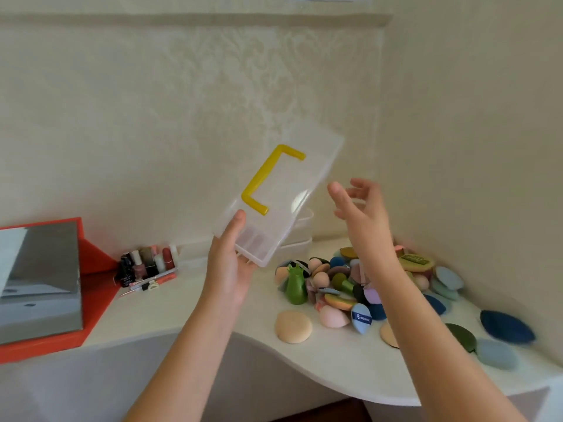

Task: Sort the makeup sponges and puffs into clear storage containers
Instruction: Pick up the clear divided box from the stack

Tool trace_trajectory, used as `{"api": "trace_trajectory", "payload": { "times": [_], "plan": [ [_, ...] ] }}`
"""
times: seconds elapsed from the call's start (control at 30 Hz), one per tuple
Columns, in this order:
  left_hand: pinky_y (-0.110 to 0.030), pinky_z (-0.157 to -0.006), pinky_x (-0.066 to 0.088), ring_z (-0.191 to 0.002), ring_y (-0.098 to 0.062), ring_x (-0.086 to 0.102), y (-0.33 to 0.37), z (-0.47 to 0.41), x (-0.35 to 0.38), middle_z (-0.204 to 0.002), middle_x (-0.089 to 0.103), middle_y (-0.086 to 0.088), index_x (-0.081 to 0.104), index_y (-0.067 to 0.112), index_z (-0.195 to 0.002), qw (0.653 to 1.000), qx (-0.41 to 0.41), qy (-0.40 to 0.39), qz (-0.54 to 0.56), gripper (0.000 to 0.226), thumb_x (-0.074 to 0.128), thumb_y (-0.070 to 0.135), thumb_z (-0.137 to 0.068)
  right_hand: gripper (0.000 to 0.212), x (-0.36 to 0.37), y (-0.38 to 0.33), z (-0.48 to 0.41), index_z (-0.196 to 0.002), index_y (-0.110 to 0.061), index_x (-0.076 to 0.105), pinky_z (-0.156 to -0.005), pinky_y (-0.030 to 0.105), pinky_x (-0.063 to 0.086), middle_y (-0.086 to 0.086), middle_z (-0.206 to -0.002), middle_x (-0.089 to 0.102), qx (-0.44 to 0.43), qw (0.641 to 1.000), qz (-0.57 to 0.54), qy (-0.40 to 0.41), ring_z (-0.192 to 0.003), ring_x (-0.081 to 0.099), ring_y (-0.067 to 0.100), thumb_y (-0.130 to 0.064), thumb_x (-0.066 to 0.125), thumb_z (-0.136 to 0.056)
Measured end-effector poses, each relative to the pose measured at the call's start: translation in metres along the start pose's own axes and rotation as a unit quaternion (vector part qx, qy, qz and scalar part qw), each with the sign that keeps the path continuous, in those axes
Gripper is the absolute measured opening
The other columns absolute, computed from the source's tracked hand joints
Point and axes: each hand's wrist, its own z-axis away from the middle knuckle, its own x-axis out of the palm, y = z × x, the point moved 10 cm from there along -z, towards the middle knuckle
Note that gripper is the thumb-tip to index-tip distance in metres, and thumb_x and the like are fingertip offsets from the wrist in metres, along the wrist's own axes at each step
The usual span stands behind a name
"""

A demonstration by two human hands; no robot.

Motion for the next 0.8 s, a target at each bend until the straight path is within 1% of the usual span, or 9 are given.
{"api": "trace_trajectory", "payload": {
  "times": [0.1, 0.17, 0.27, 0.37, 0.43, 0.5, 0.6, 0.7, 0.8],
  "plan": [
    [-0.045, -0.092, 0.05, -0.115, -0.027, 0.059, -0.008, 0.018, 0.006, -0.122, 0.064, -0.01, 0.059, 0.016, -0.124, 0.998, 0.043, -0.018, -0.032, 0.047, 0.063, 0.033, -0.081, 0.054, 0.014, 0.033, 0.017, -0.118, -0.01, 0.047, -0.079, 0.034, 0.059, 0.008, -0.104, 0.064, 0.113, 0.989, -0.096, -0.022, -0.085, 0.069, 0.02, -0.047, 0.065, -0.082],
    [-0.052, -0.1, 0.044, -0.114, -0.028, 0.059, -0.014, 0.026, 0.011, -0.121, 0.064, -0.011, 0.058, 0.014, -0.124, 0.996, 0.068, -0.031, -0.055, 0.043, 0.061, 0.03, -0.084, 0.043, 0.018, 0.038, 0.023, -0.11, -0.009, 0.05, -0.076, 0.037, 0.06, 0.013, -0.098, 0.068, 0.124, 0.987, -0.102, -0.016, -0.083, 0.069, 0.025, -0.039, 0.066, -0.085],
    [-0.057, -0.101, 0.041, -0.115, -0.03, 0.058, -0.018, 0.03, 0.012, -0.122, 0.063, -0.011, 0.058, 0.016, -0.124, 0.993, 0.082, -0.036, -0.078, 0.042, 0.06, 0.03, -0.085, 0.031, 0.018, 0.042, 0.026, -0.097, -0.006, 0.054, -0.077, 0.039, 0.059, 0.014, -0.087, 0.068, 0.127, 0.986, -0.106, -0.014, -0.077, 0.066, 0.025, -0.033, 0.065, -0.087],
    [-0.058, -0.103, 0.039, -0.117, -0.031, 0.057, -0.021, 0.028, 0.01, -0.124, 0.061, -0.014, 0.054, 0.013, -0.127, 0.992, 0.076, -0.031, -0.096, 0.052, 0.066, 0.035, -0.081, 0.027, 0.016, 0.051, 0.027, -0.09, -0.01, 0.054, -0.082, 0.038, 0.058, 0.015, -0.089, 0.068, 0.15, 0.982, -0.118, -0.006, -0.081, 0.066, 0.028, -0.034, 0.066, -0.086],
    [-0.056, -0.103, 0.04, -0.118, -0.031, 0.056, -0.022, 0.027, 0.008, -0.125, 0.061, -0.014, 0.052, 0.012, -0.129, 0.99, 0.074, -0.037, -0.111, 0.062, 0.069, 0.038, -0.076, 0.026, 0.008, 0.056, 0.025, -0.093, -0.013, 0.054, -0.084, 0.033, 0.056, 0.017, -0.103, 0.067, 0.163, 0.976, -0.142, 0.023, -0.094, 0.068, 0.029, -0.034, 0.068, -0.085],
    [-0.052, -0.101, 0.043, -0.118, -0.031, 0.056, -0.024, 0.025, 0.006, -0.124, 0.061, -0.014, 0.052, 0.012, -0.128, 0.988, 0.073, -0.046, -0.129, 0.065, 0.071, 0.039, -0.072, 0.035, -0.003, 0.057, 0.019, -0.111, -0.013, 0.053, -0.083, 0.027, 0.054, 0.01, -0.113, 0.065, 0.168, 0.968, -0.181, 0.051, -0.101, 0.066, 0.021, -0.032, 0.067, -0.085],
    [-0.042, -0.093, 0.048, -0.113, -0.025, 0.06, -0.025, 0.024, -0.001, -0.118, 0.065, -0.007, 0.056, 0.017, -0.122, 0.985, 0.075, -0.046, -0.151, 0.064, 0.074, 0.04, -0.064, 0.05, -0.02, 0.057, 0.008, -0.13, -0.013, 0.048, -0.092, 0.032, 0.052, 0.002, -0.119, 0.064, 0.167, 0.966, -0.187, 0.069, -0.105, 0.064, 0.016, -0.03, 0.067, -0.086],
    [-0.04, -0.09, 0.048, -0.111, -0.026, 0.061, -0.023, 0.022, -0.006, -0.118, 0.064, -0.01, 0.054, 0.013, -0.124, 0.984, 0.078, -0.051, -0.152, 0.066, 0.073, 0.039, -0.066, 0.04, -0.026, 0.058, 0.001, -0.123, -0.003, 0.056, -0.095, 0.035, 0.052, 0.01, -0.112, 0.068, 0.161, 0.968, -0.187, 0.054, -0.103, 0.067, 0.02, -0.022, 0.065, -0.089],
    [-0.048, -0.096, 0.046, -0.114, -0.029, 0.059, -0.02, 0.019, -0.009, -0.121, 0.063, -0.014, 0.054, 0.01, -0.125, 0.985, 0.082, -0.053, -0.143, 0.063, 0.07, 0.038, -0.071, 0.028, -0.02, 0.057, -0.002, -0.109, 0.0, 0.056, -0.095, 0.035, 0.052, 0.011, -0.103, 0.067, 0.167, 0.959, -0.229, 0.029, -0.097, 0.065, 0.022, -0.018, 0.064, -0.089]
  ]
}}
